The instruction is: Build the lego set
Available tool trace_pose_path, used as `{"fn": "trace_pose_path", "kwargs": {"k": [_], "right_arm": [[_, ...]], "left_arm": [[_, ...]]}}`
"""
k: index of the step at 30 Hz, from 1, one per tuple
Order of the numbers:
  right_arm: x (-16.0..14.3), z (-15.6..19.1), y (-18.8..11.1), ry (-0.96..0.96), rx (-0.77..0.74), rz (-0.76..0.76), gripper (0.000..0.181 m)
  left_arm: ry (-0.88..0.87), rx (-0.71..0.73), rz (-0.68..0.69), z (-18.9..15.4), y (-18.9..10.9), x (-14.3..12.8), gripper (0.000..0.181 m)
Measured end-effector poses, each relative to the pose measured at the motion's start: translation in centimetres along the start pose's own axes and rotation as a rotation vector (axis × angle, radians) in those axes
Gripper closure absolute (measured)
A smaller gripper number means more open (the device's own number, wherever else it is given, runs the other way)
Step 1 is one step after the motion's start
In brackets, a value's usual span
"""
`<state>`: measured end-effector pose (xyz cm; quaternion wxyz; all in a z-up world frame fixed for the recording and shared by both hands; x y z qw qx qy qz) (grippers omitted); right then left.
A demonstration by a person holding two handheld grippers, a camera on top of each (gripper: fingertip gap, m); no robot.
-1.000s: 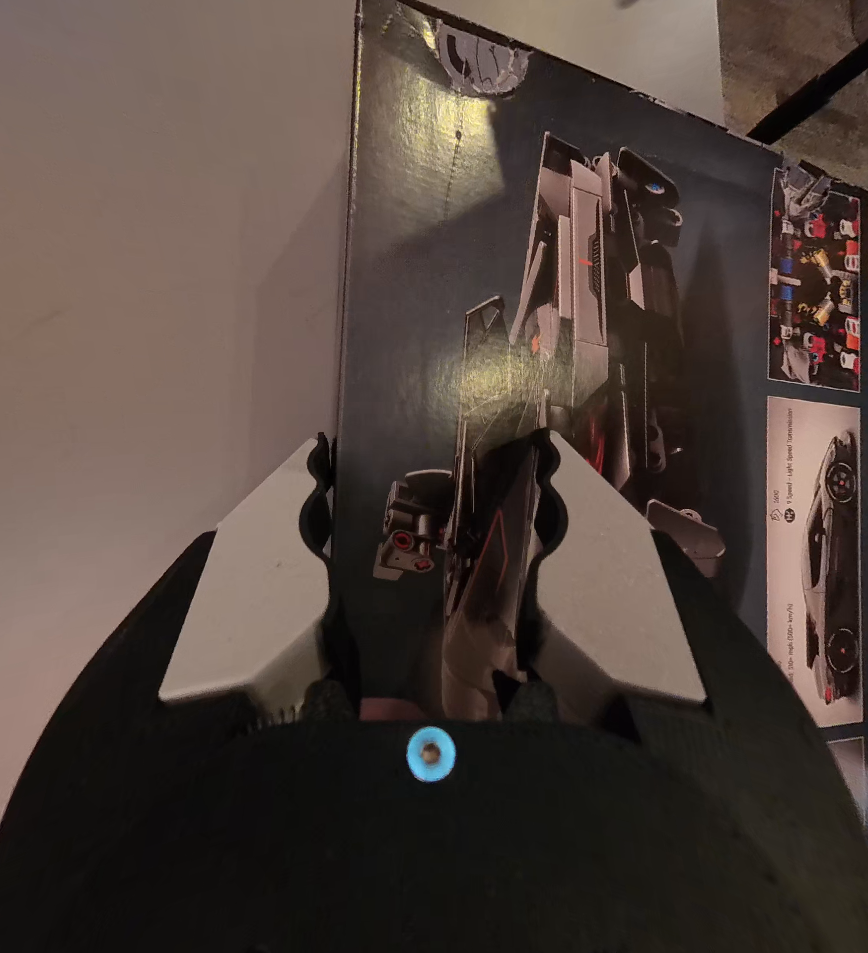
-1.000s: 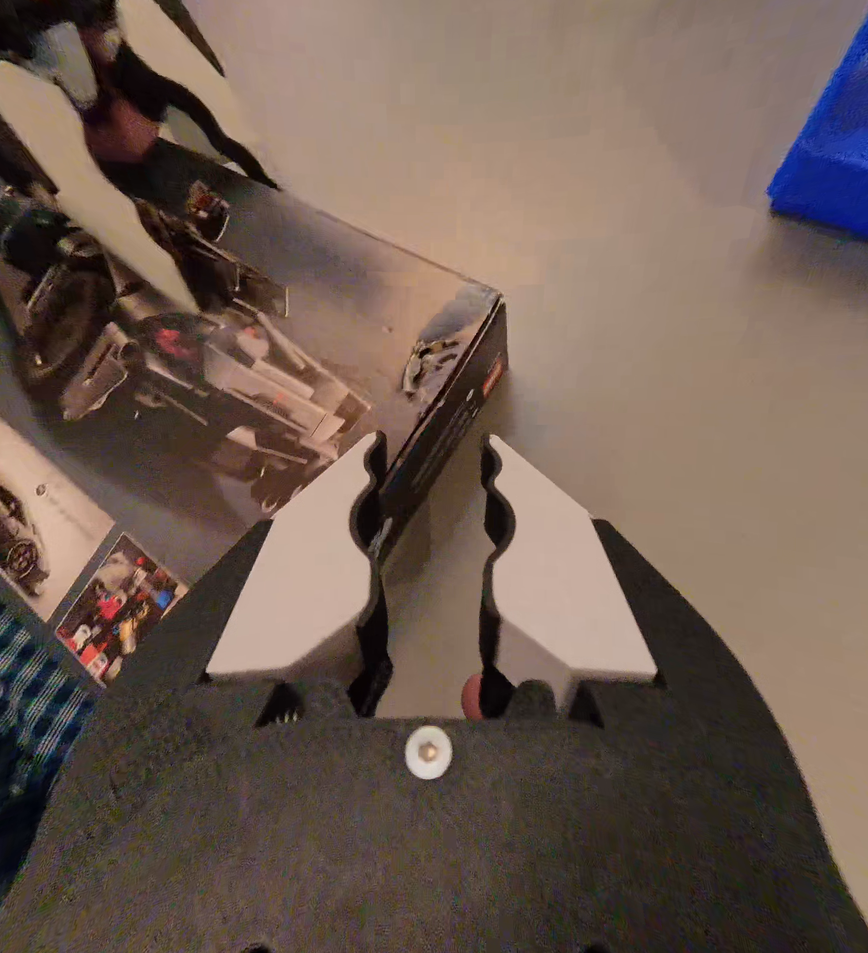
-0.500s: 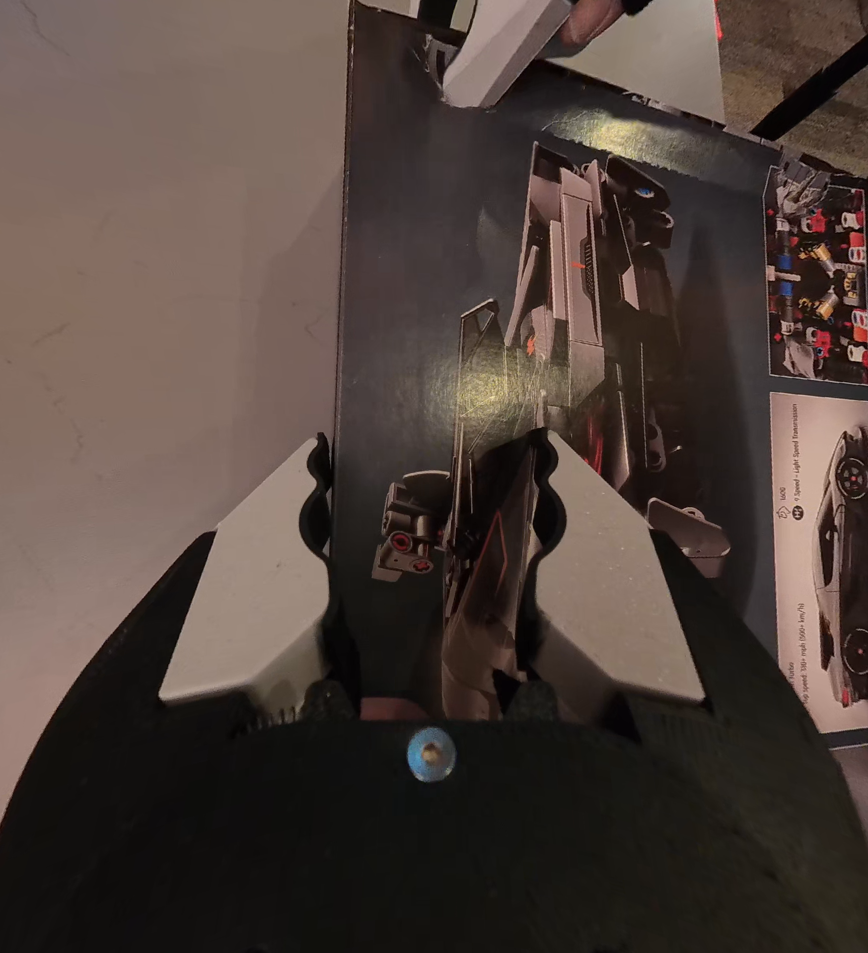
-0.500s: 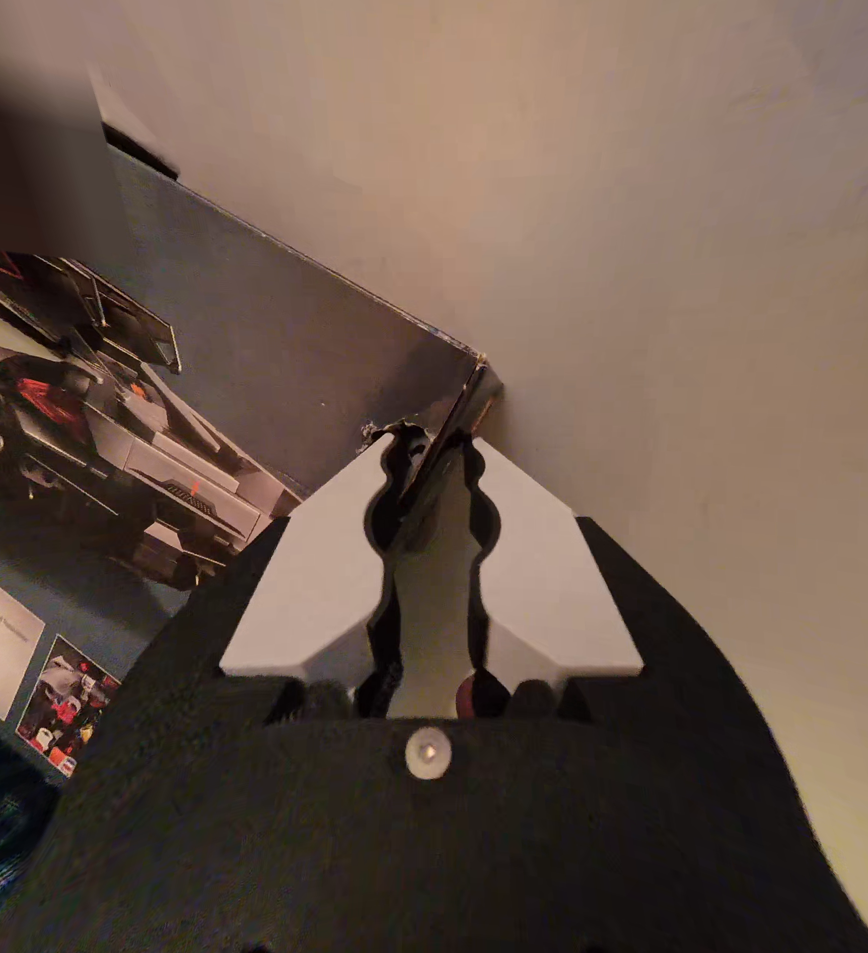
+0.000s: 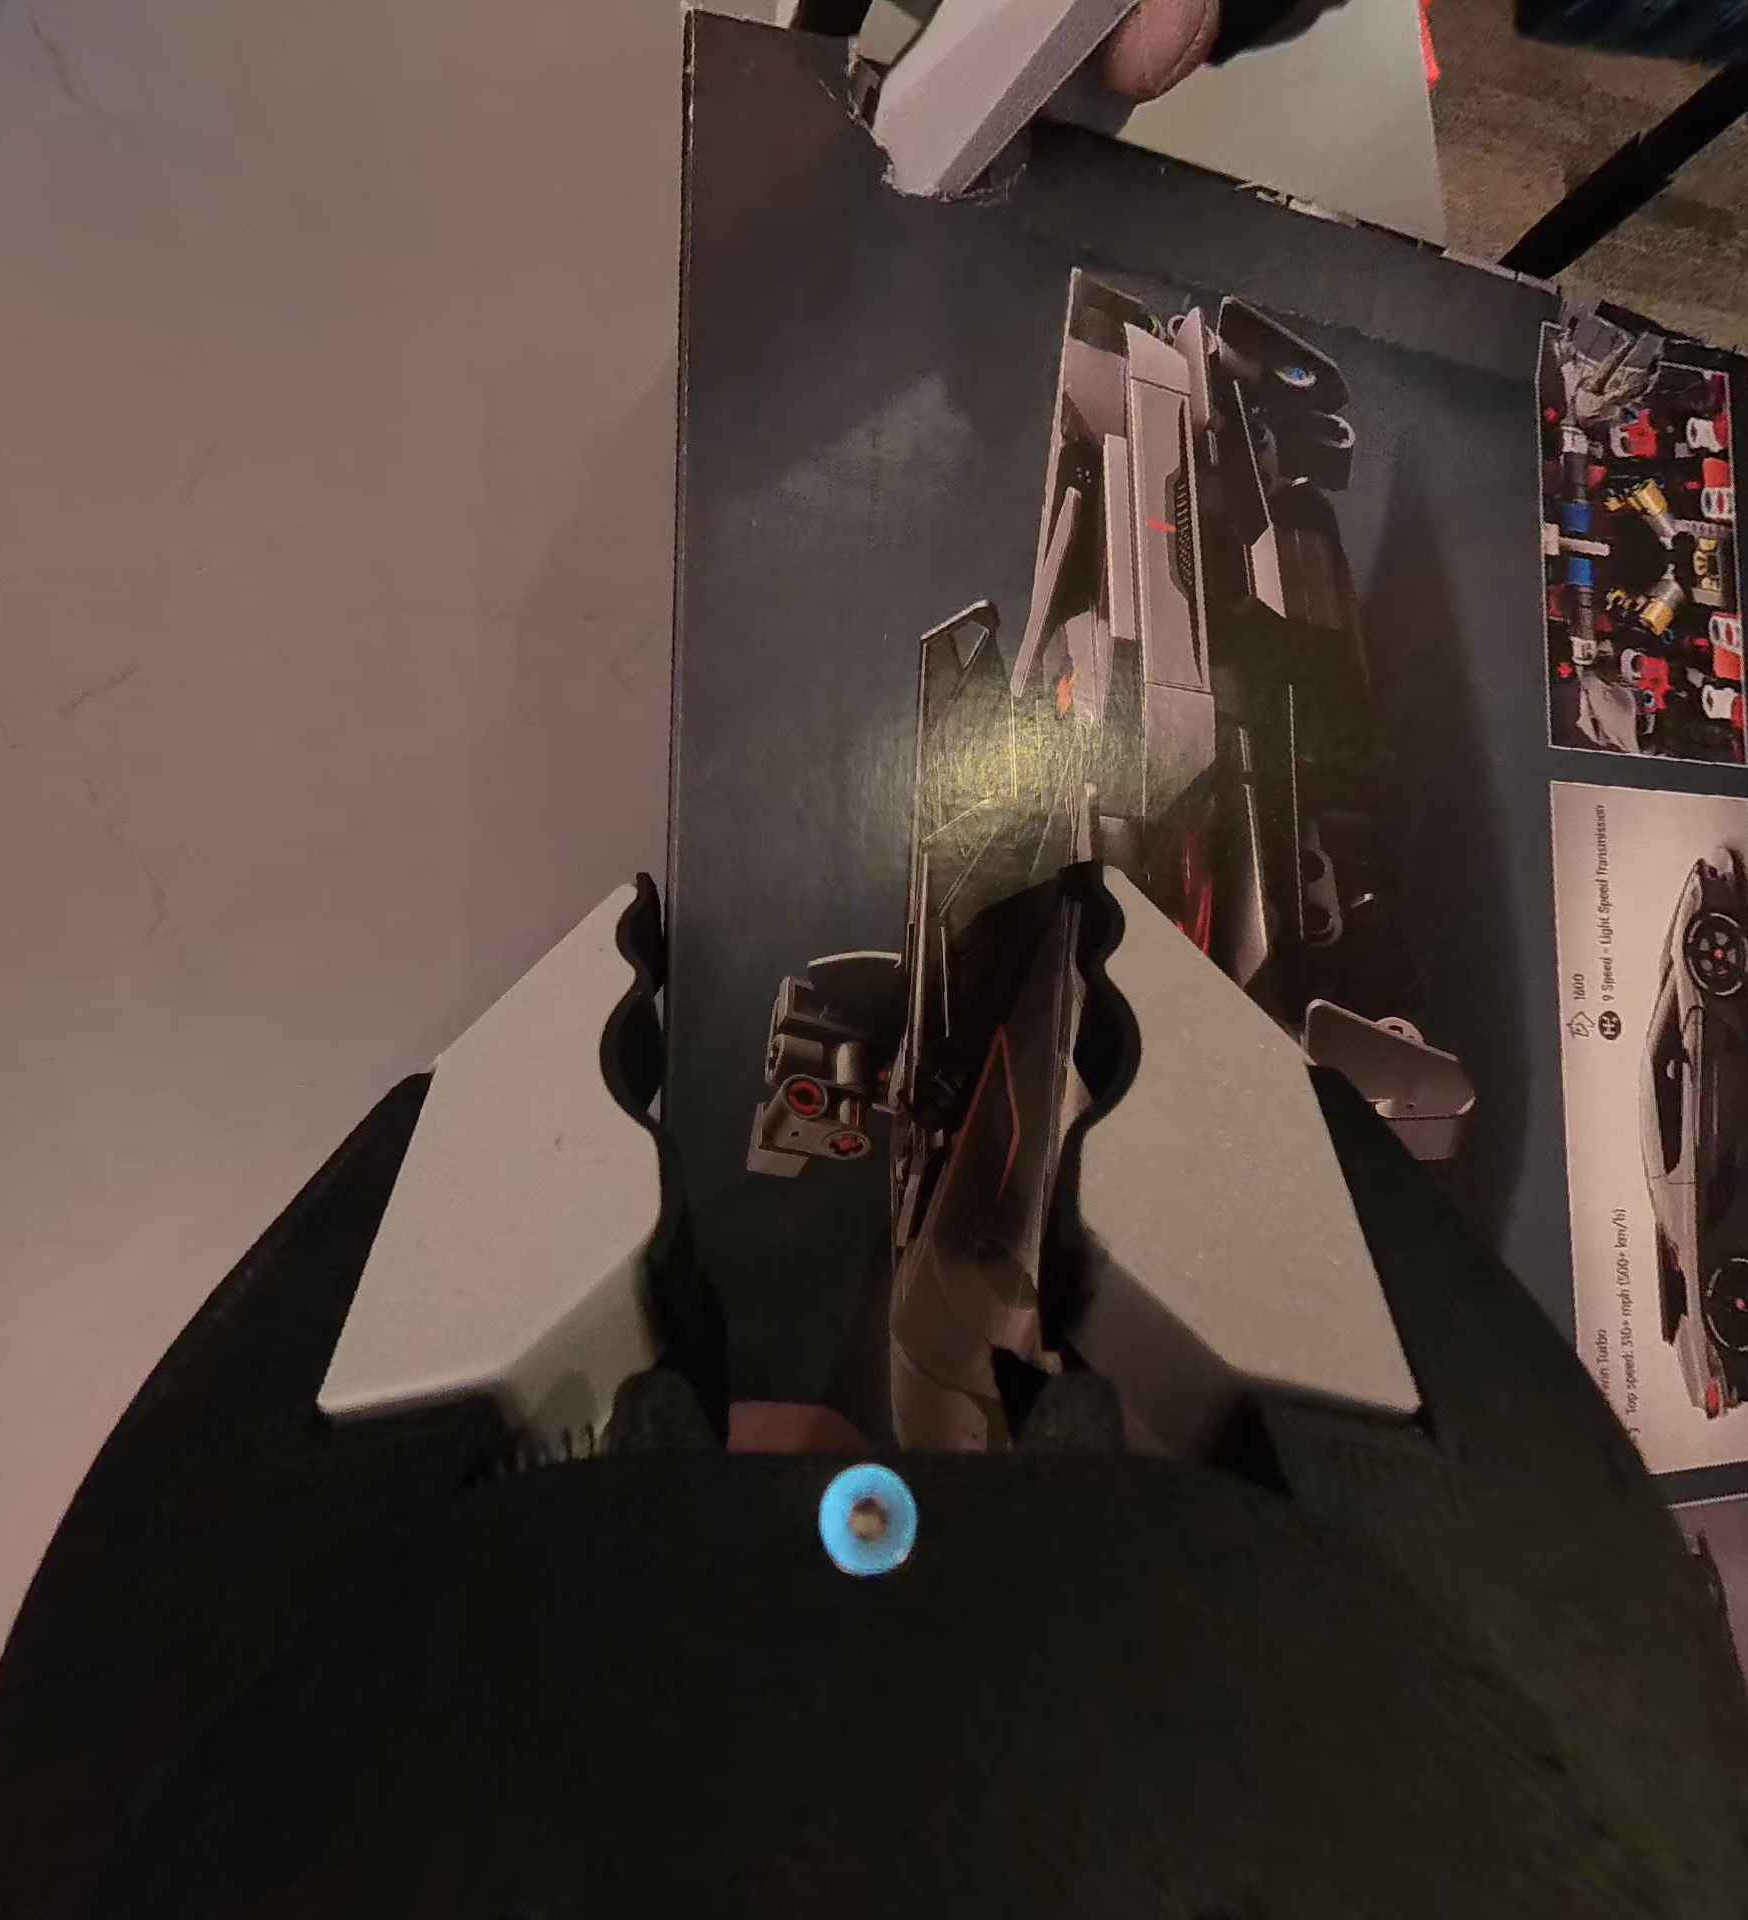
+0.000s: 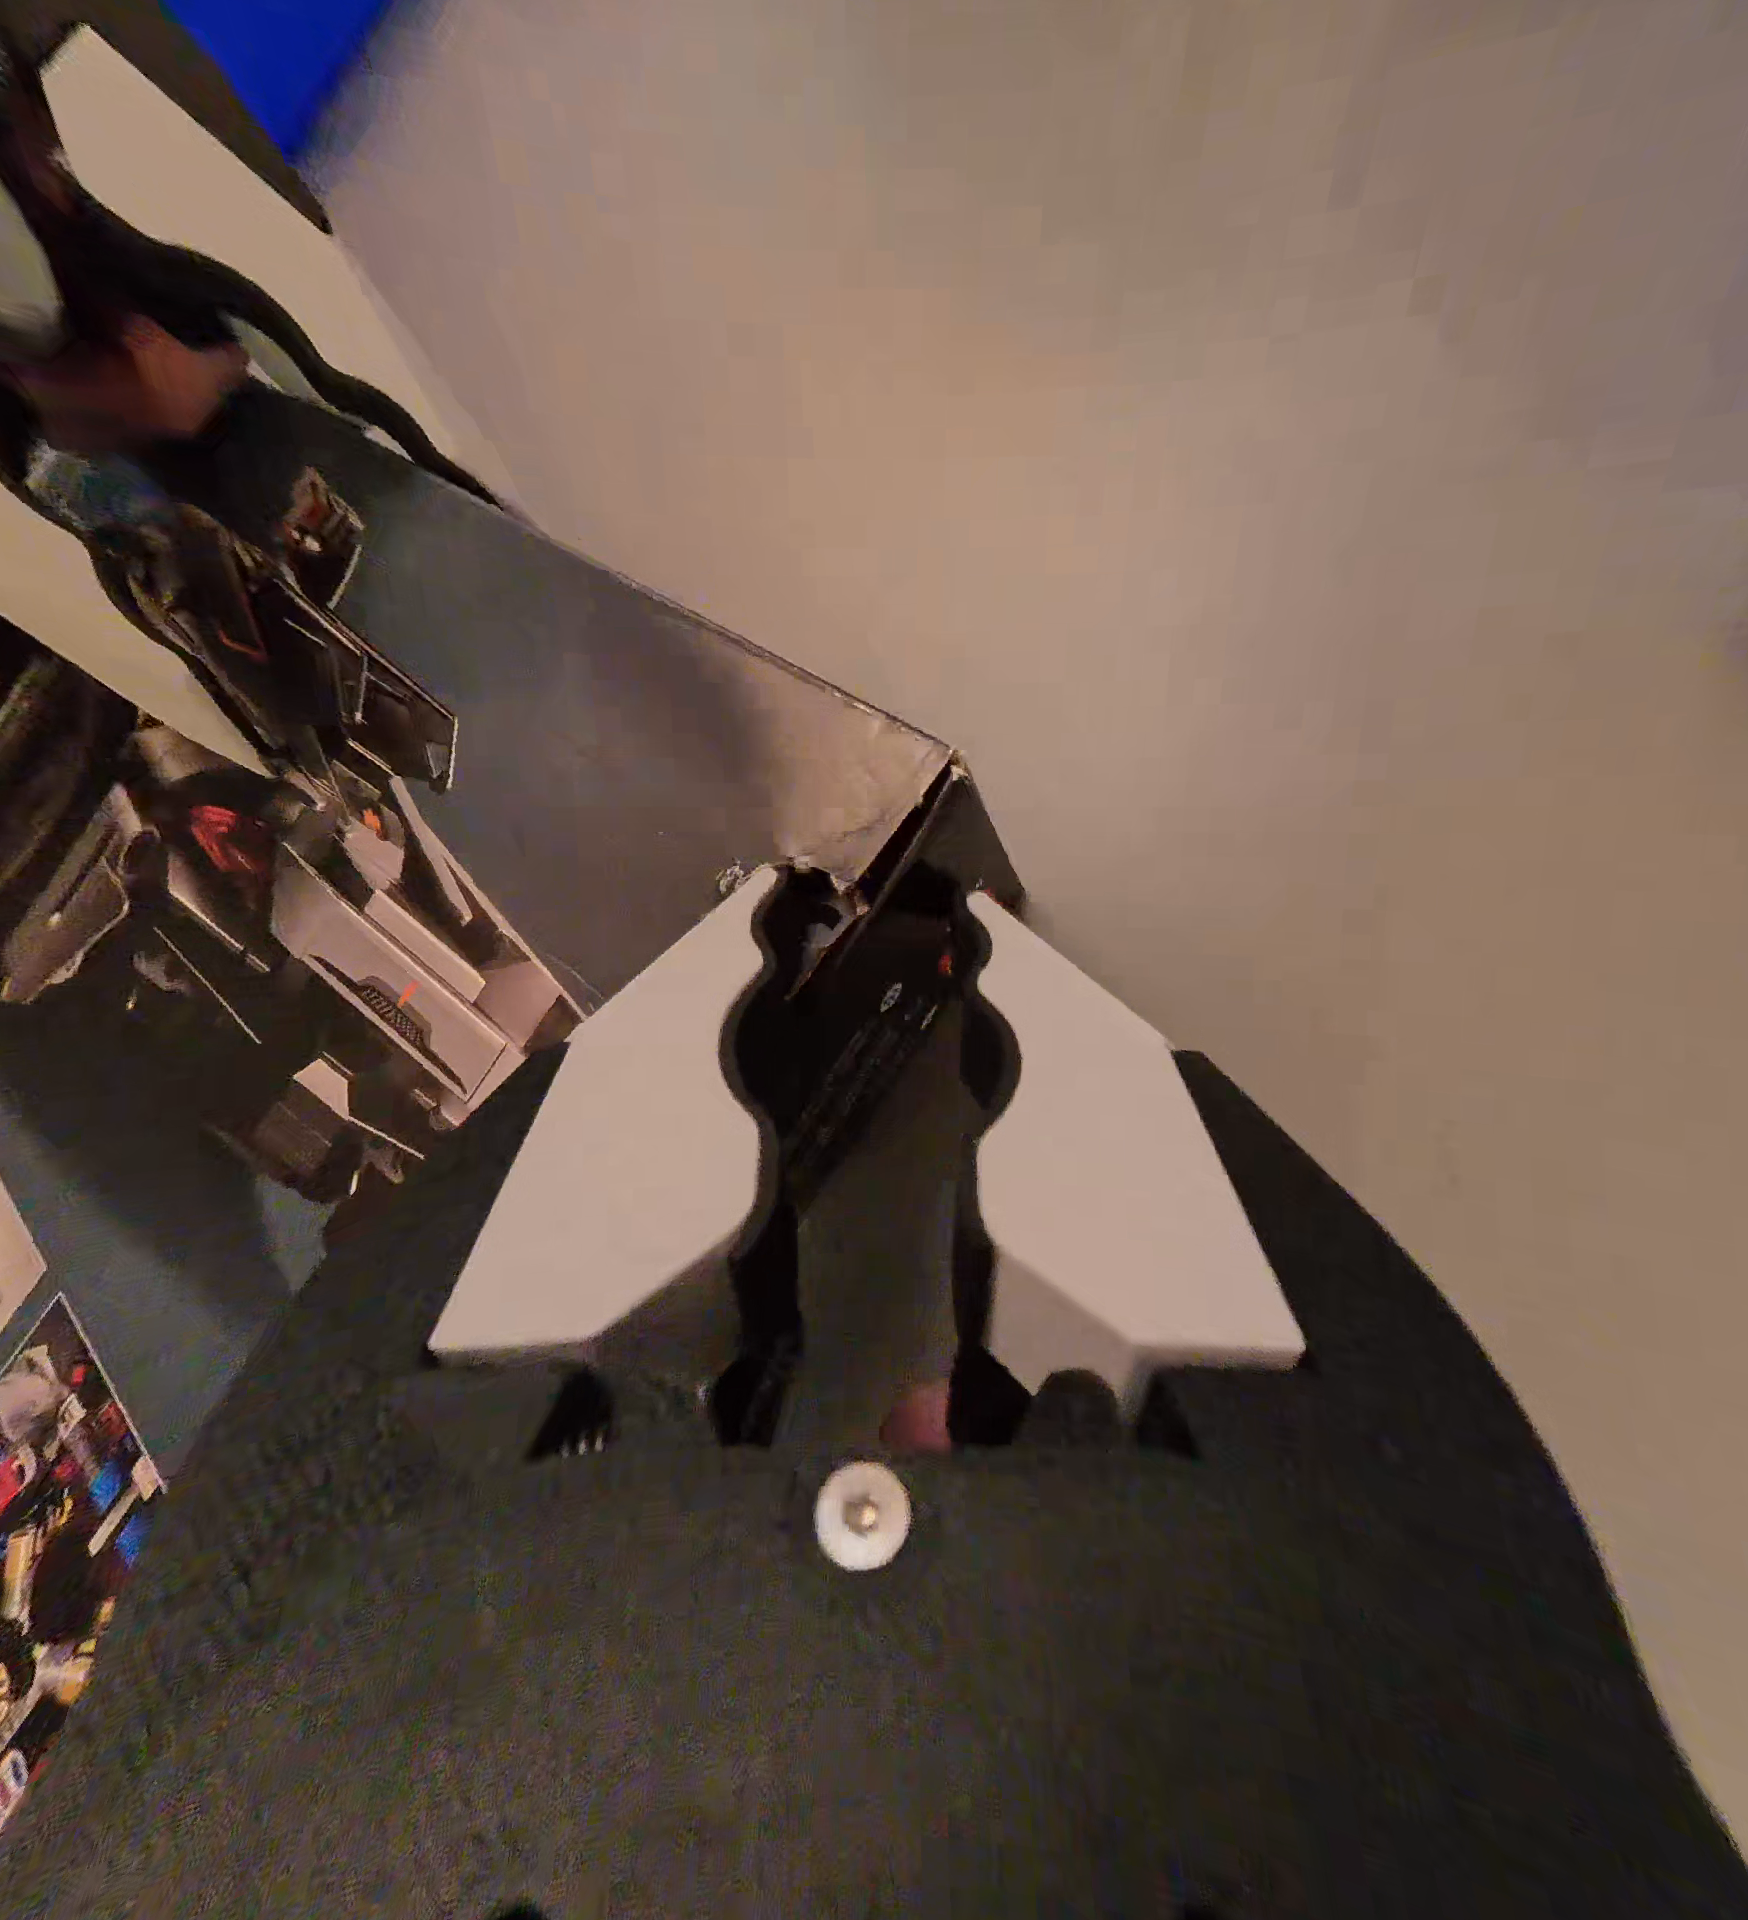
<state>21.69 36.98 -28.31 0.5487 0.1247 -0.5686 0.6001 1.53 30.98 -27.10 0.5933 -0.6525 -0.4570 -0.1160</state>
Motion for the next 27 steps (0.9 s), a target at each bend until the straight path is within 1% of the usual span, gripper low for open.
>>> {"fn": "trace_pose_path", "kwargs": {"k": [2, 3, 4, 6, 7, 10, 12, 14, 16, 17, 19, 21, 24, 25, 27], "right_arm": [[-0.1, 0.0, -0.1, 0.005, -0.01, -0.052, 0.157], [0.1, 0.2, -0.1, -0.052, -0.054, -0.052, 0.159], [0.3, 0.6, -0.2, -0.134, -0.11, -0.013, 0.162], [0.8, 0.9, 0.2, -0.254, -0.165, 0.135, 0.164], [0.9, 0.9, 0.4, -0.29, -0.158, 0.191, 0.163], [1.4, 0.5, 0.5, -0.285, -0.072, 0.297, 0.16], [1.5, 0.8, 0.3, -0.374, -0.028, 0.385, 0.152], [1.5, 1.0, -0.1, -0.439, -0.003, 0.439, 0.144], [1.4, 1.0, -0.5, -0.468, 0.029, 0.432, 0.139], [1.4, 1.0, -0.7, -0.463, 0.04, 0.41, 0.14], [1.4, 1.0, -1.5, -0.45, 0.061, 0.367, 0.148], [2.2, 1.5, -2.6, -0.513, 0.068, 0.294, 0.15], [2.8, 3.4, -4.3, -0.651, 0.162, 0.239, 0.16], [2.6, 3.7, -4.5, -0.668, 0.194, 0.262, 0.163], [2.2, 3.5, -4.2, -0.687, 0.211, 0.302, 0.171]], "left_arm": [[0.001, -0.002, -0.001, 0.0, 0.0, 0.0, 0.103], [0.008, -0.002, 0.001, 0.0, 0.1, 0.0, 0.103], [0.014, -0.002, 0.003, 0.0, 0.1, 0.1, 0.102], [0.016, -0.002, 0.009, 0.0, 0.2, 0.1, 0.102], [0.016, 0.0, 0.011, 0.1, 0.2, 0.1, 0.102], [0.018, 0.0, 0.008, 0.1, 0.3, 0.1, 0.101], [0.023, -0.007, 0.005, 0.0, 0.3, 0.0, 0.101], [0.035, -0.026, 0.013, -0.3, 0.5, 0.1, 0.101], [0.047, -0.032, 0.016, -0.4, 0.6, 0.1, 0.101], [0.055, -0.03, 0.015, -0.5, 0.6, 0.1, 0.101], [0.064, -0.029, 0.011, -0.5, 0.6, 0.1, 0.102], [0.072, -0.033, 0.008, -0.5, 0.5, 0.1, 0.101], [0.075, -0.039, 0.009, -0.4, 0.6, 0.1, 0.102], [0.074, -0.041, 0.008, -0.4, 0.6, 0.1, 0.102], [0.075, -0.039, 0.008, -0.5, 0.6, 0.1, 0.102]]}}
Point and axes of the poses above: each gripper's, where its closed fingertips meet, y out along the fingers, x out of its top, z = x × y across the jaws, the point moved 7 cm from there along -y, back along the fingers, and after that the axes turned 9 degrees about -z, right-handed, at the moved point
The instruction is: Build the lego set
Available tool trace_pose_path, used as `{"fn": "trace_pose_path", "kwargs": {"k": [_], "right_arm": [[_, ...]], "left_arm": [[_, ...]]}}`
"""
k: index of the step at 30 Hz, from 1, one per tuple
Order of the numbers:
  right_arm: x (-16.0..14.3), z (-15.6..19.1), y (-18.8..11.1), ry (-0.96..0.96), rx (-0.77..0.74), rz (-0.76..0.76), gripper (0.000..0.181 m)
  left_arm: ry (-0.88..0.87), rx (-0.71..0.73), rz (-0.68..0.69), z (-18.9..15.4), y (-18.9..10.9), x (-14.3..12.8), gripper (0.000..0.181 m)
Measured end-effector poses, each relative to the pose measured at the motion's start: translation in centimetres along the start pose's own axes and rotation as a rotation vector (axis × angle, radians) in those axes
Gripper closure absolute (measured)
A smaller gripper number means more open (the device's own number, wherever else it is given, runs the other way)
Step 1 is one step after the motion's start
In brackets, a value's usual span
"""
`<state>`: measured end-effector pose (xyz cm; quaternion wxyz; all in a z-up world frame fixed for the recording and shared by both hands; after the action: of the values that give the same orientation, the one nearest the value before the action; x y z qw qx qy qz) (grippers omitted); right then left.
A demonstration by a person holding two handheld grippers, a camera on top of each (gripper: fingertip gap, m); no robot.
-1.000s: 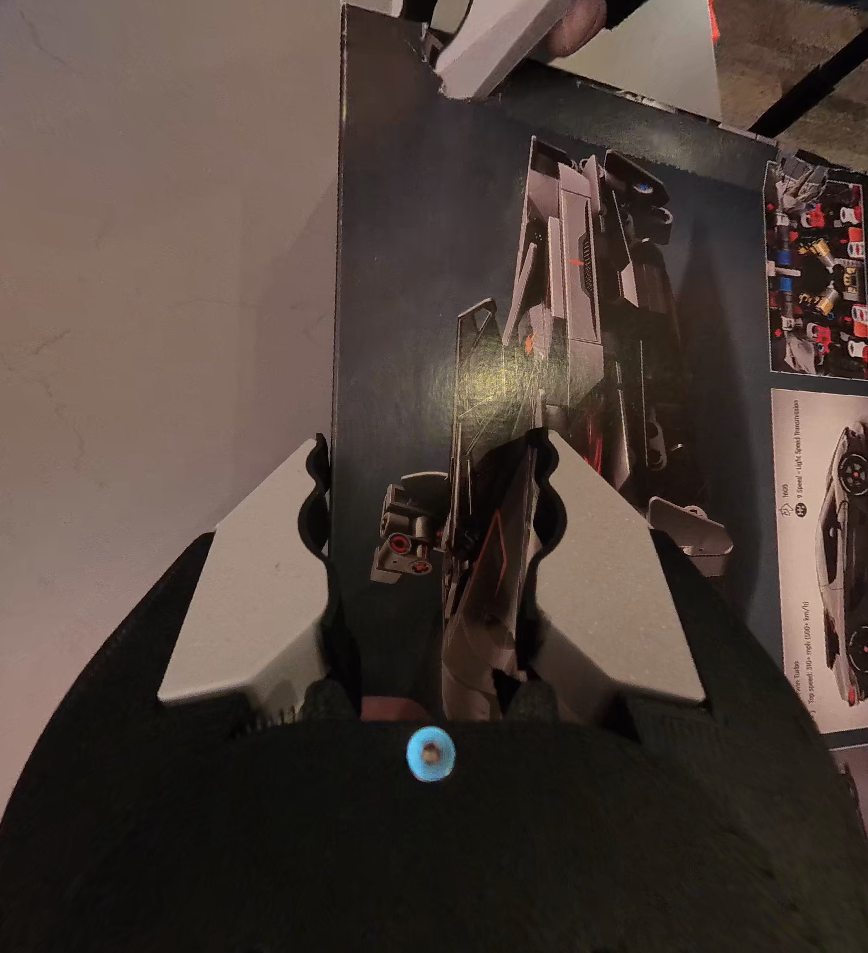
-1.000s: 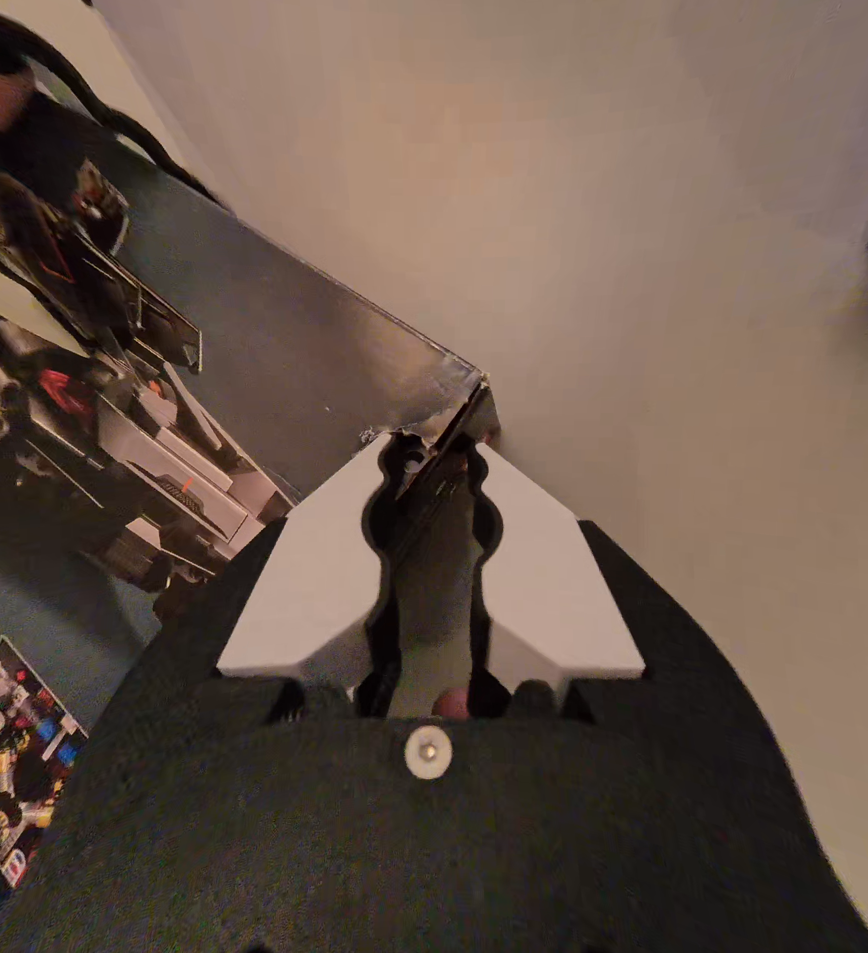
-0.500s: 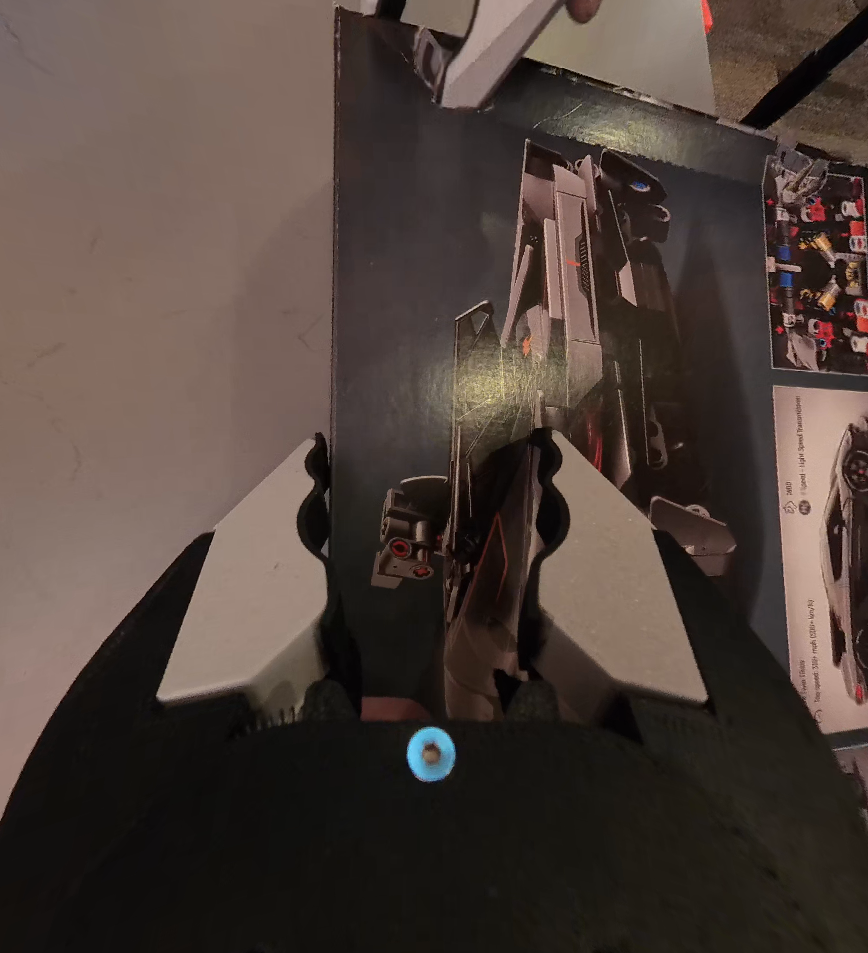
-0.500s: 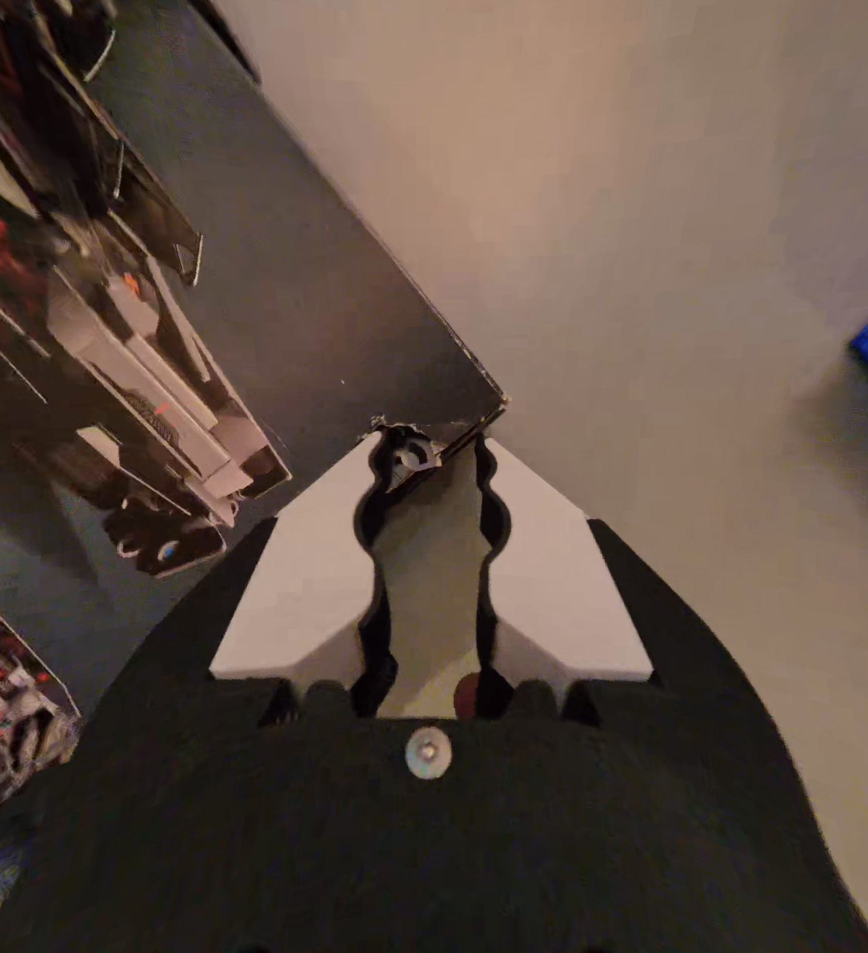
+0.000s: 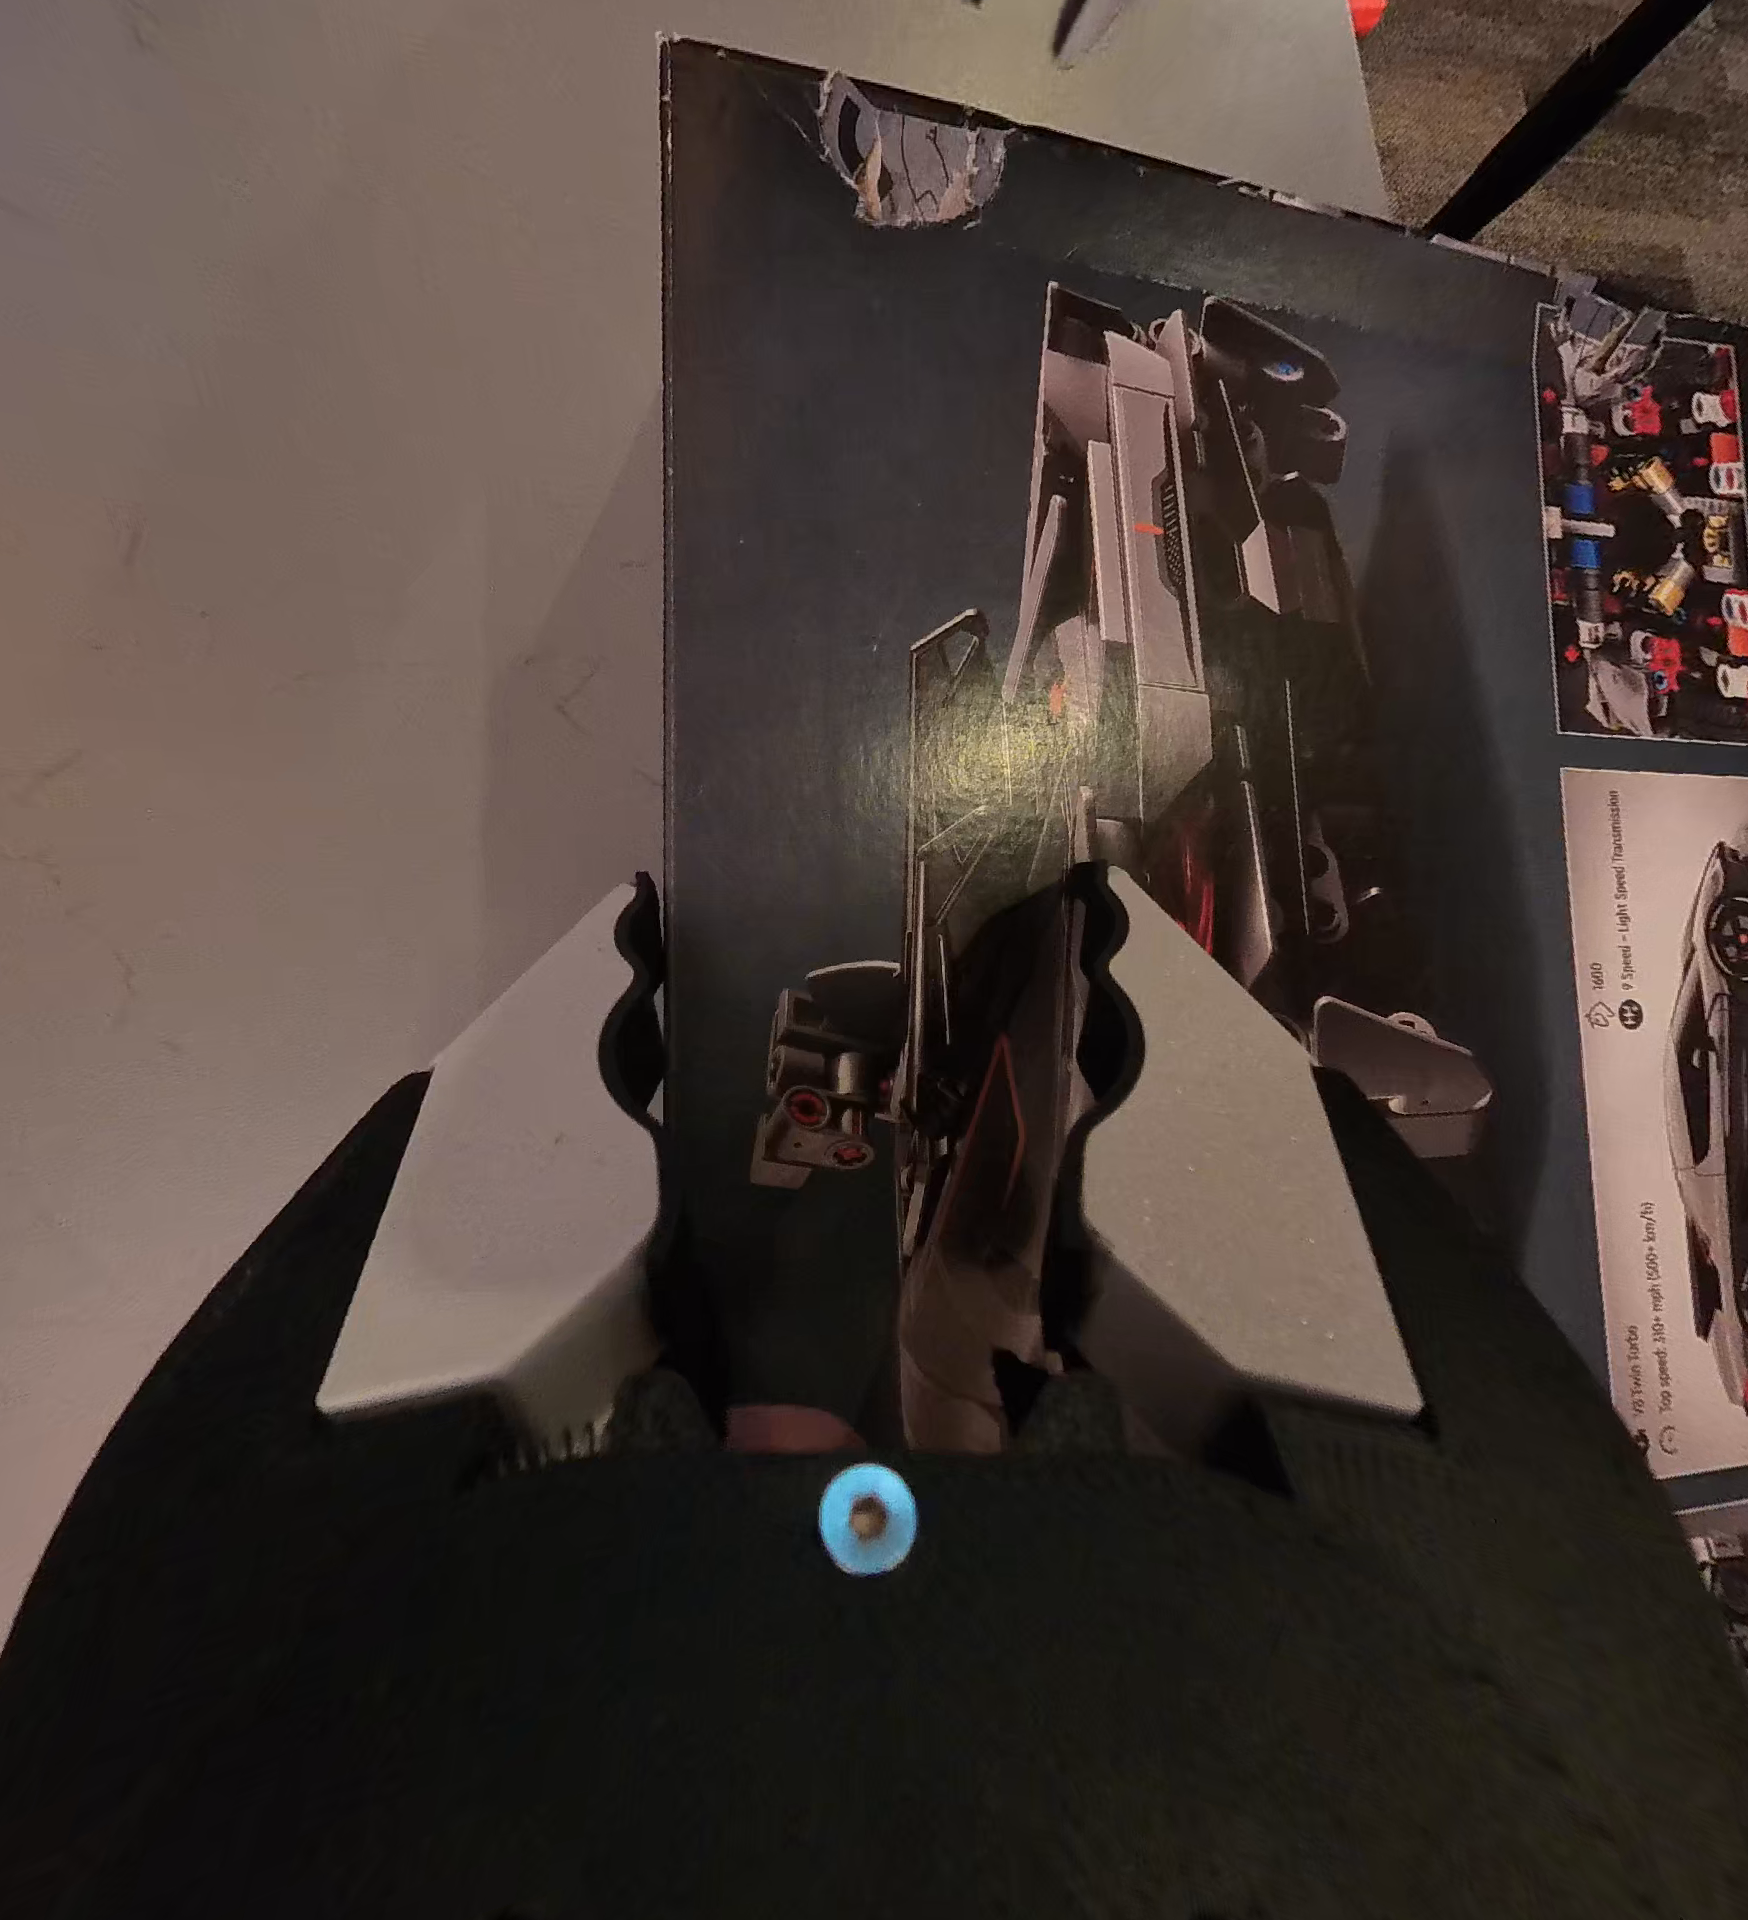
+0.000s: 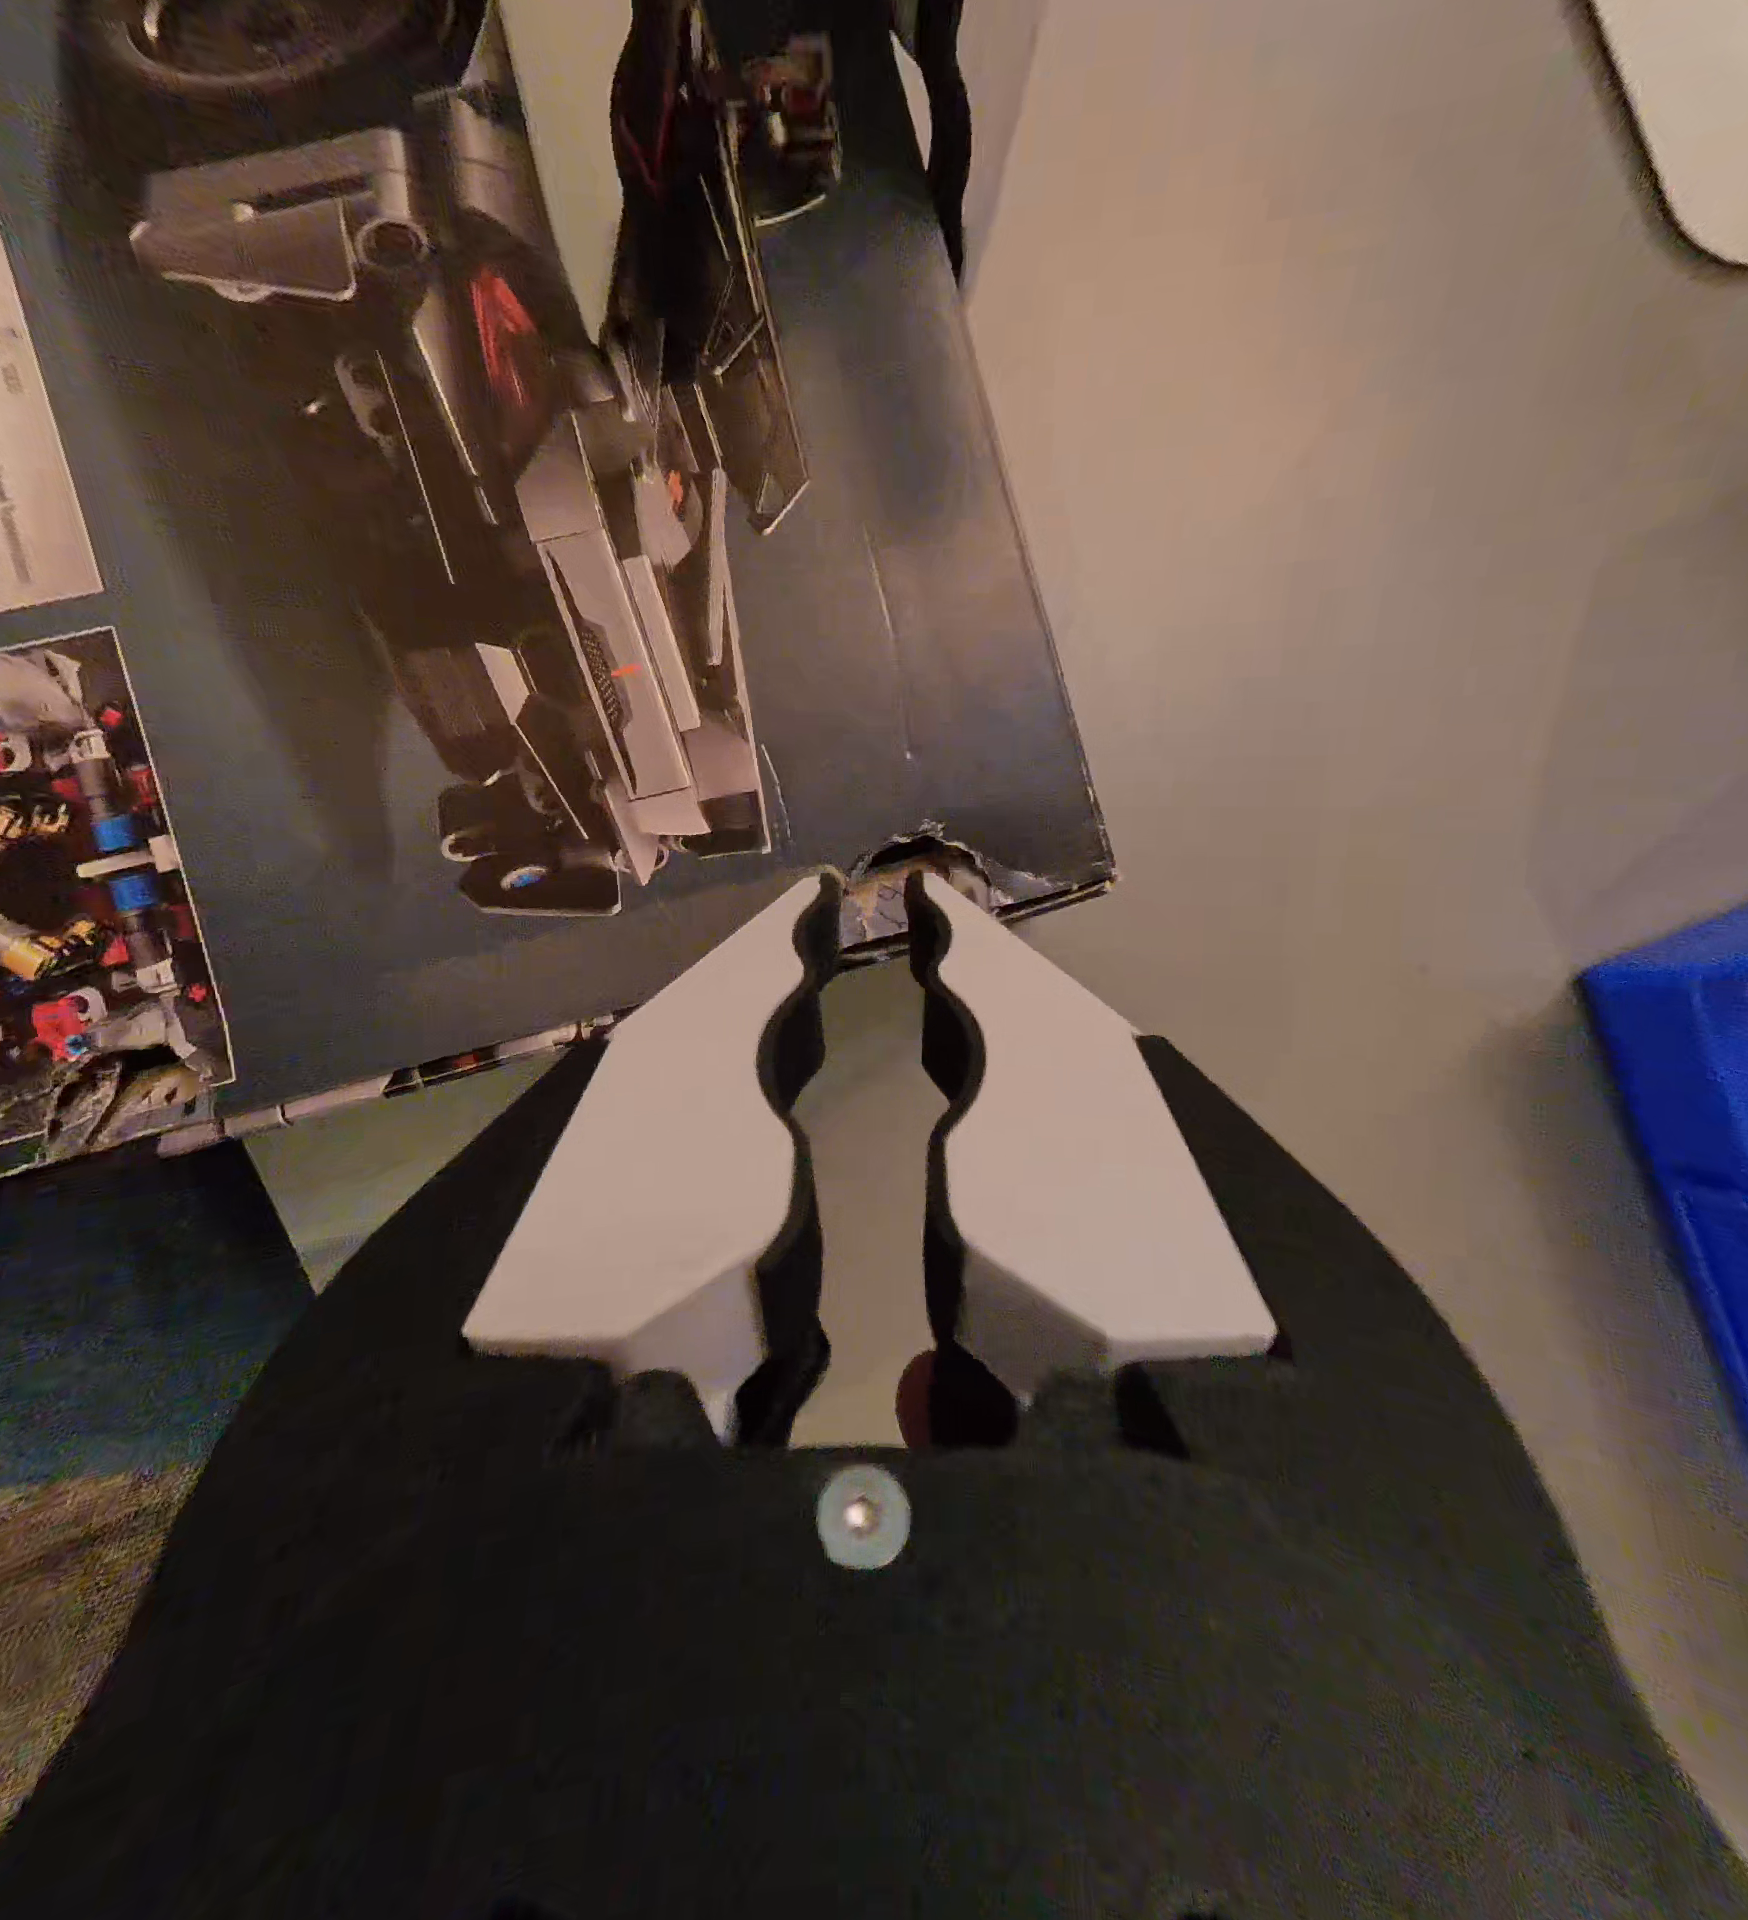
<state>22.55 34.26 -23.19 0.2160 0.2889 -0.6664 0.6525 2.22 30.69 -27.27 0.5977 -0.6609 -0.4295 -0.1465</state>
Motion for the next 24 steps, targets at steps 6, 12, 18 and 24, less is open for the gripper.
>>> {"fn": "trace_pose_path", "kwargs": {"k": [6, 12, 18, 24], "right_arm": [[-0.7, -0.5, 2.7, -0.07, 0.056, 0.118, 0.181], [-1.2, -0.8, 4.8, -0.187, 0.072, 0.278, 0.181], [-1.4, -0.9, 5.1, -0.133, 0.121, 0.205, 0.181], [-2.3, -1.0, 4.8, 0.013, 0.12, -0.097, 0.181]], "left_arm": [[-0.001, 0.0, -0.001, -0.1, 0.0, 0.0, 0.102], [0.008, 0.007, 0.002, -0.1, 0.0, -0.1, 0.102], [0.012, 0.009, 0.006, -0.2, 0.0, -0.2, 0.102], [0.001, -0.006, 0.004, -0.3, 0.0, -0.1, 0.102]]}}
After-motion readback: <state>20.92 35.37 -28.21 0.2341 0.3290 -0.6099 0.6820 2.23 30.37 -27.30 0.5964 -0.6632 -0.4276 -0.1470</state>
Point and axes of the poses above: each gripper's, where its closed fingertips meet, y out along the fingers, x out of its top, z = x × y across the jaws, the point moved 7 cm from there along -y, back along the fingers, and after that the axes turned 9 degrees about -z, right-handed, at the moved point
